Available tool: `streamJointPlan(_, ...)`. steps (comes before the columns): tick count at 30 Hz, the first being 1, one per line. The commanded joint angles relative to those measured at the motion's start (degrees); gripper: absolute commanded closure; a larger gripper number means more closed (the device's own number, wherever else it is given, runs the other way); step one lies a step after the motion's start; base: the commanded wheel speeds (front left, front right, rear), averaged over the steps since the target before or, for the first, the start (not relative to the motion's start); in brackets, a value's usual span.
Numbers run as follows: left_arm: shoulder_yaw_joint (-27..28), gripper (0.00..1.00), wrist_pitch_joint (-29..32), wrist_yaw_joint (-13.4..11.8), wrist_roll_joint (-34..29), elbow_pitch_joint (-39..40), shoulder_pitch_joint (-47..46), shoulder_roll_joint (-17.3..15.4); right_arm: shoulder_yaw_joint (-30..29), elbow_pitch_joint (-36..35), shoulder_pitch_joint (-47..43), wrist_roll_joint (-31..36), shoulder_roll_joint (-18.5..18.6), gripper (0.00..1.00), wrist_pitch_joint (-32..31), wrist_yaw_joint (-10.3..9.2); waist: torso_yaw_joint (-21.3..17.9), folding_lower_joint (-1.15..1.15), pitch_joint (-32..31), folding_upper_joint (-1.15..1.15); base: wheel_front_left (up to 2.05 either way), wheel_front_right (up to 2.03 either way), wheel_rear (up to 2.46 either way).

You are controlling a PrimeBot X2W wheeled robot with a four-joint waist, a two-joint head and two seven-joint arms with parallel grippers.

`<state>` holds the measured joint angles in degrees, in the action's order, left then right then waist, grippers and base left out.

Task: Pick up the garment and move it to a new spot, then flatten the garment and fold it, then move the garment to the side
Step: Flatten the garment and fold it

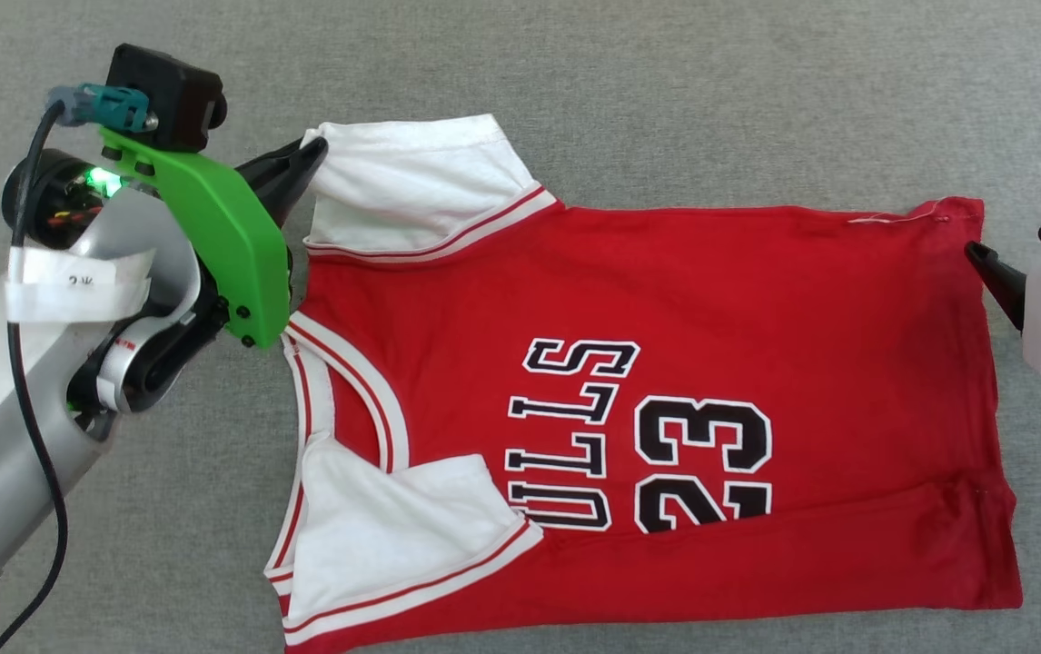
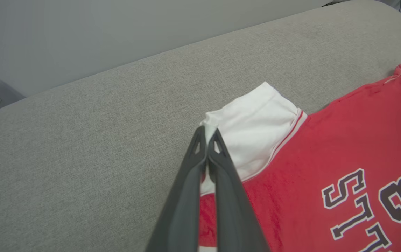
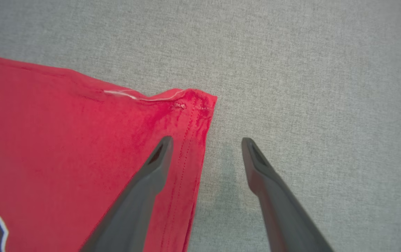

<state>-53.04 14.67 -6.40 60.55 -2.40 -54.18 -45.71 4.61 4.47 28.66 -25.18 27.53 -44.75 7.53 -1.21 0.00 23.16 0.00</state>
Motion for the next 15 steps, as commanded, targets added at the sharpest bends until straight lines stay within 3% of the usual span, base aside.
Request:
streamJointPlan(1, 0.31, 1.00, -0.32, -1.38, -0.14, 2.15, 1.53, -1.07, 0.47, 1.48, 1.85, 0.06, 0.24, 0.00, -1.02, -0.04, 1.54, 0.00, 1.35, 0.00, 0.00, 0.00, 0.00)
streamJointPlan(7, 0.03, 1.00, -0.30, -4.58, -0.90, 9.42, 3.25, -2.17, 2.81, 6.89, 6.20, 1.73, 1.51, 0.00, -2.47, -0.04, 3.36, 0.00, 2.60, 0.00, 0.00, 0.00, 0.00)
streamJointPlan(15, -0.47, 1.00, -0.90, -5.80, -1.69, 13.11, 4.10, -1.94, 6.37, 12.72, 7.81, 2.36, 2.28, 0.00, -2.06, -0.04, 4.98, 0.00, 3.63, 0.00, 0.00, 0.00, 0.00)
